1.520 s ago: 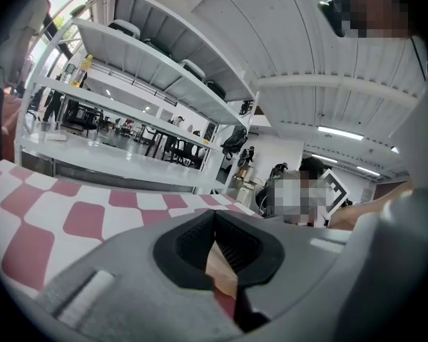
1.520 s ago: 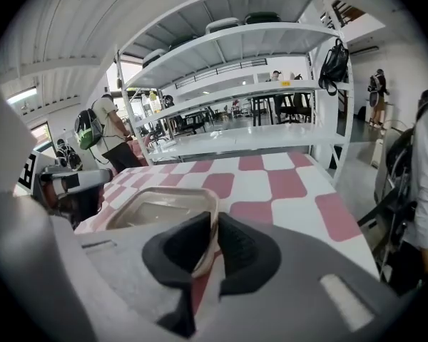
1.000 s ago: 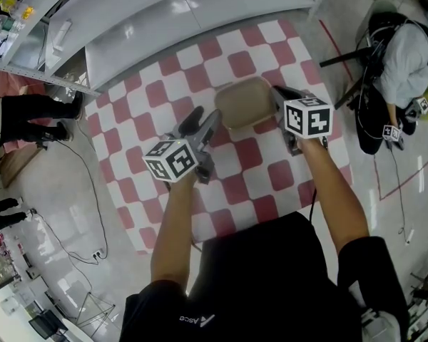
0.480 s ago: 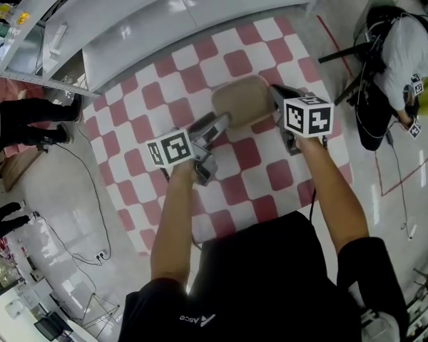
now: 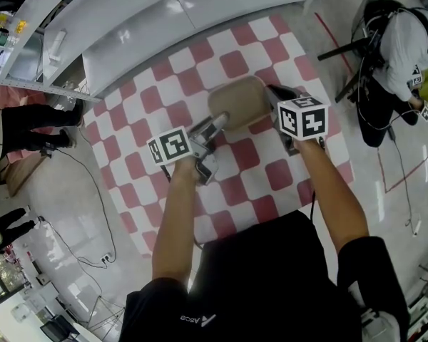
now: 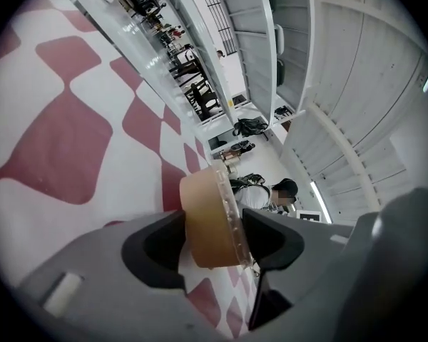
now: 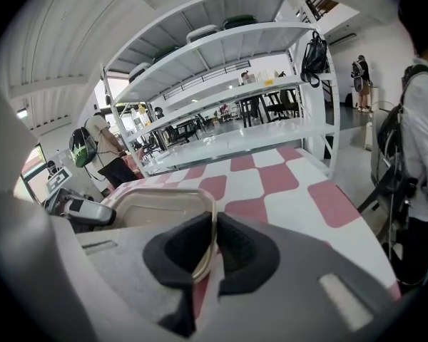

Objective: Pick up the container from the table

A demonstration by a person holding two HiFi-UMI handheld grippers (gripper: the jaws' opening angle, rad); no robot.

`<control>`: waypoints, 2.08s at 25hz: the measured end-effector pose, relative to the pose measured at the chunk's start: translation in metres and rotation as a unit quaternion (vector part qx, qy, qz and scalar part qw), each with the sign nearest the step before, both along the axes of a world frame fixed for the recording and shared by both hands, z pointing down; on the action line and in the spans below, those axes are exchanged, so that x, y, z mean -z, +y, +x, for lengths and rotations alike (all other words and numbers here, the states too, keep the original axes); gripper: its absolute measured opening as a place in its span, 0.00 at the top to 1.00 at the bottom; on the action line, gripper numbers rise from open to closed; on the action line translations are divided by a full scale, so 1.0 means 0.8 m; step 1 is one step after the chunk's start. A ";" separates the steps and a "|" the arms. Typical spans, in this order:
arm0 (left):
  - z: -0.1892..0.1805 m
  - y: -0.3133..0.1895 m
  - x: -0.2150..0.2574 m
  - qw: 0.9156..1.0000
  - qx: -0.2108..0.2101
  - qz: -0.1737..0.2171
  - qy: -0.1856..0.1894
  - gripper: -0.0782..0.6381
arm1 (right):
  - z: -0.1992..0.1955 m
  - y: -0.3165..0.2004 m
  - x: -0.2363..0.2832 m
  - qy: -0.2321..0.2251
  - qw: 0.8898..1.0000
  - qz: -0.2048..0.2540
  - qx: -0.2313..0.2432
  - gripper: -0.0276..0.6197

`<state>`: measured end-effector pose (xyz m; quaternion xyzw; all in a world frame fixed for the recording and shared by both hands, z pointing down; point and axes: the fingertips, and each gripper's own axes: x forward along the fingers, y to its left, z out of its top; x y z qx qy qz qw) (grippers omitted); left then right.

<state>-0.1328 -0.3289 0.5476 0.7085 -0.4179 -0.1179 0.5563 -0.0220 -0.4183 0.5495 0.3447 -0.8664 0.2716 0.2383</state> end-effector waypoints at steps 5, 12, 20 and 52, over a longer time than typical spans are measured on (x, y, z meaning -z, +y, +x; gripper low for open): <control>-0.009 -0.001 0.007 1.000 0.021 0.002 -0.007 0.57 | 0.001 0.005 0.012 0.004 1.000 0.020 0.017 0.91; -0.015 0.005 0.027 0.999 0.041 0.010 -0.006 0.58 | 0.004 0.017 0.064 -0.011 0.993 0.109 0.048 0.85; -0.013 0.025 0.065 0.998 0.055 0.038 -0.001 0.58 | 0.000 0.074 0.143 -0.029 0.968 0.228 0.100 0.91; 0.009 0.072 0.112 0.996 0.054 0.062 0.018 0.58 | 0.034 0.171 0.199 -0.077 0.958 0.264 0.084 0.95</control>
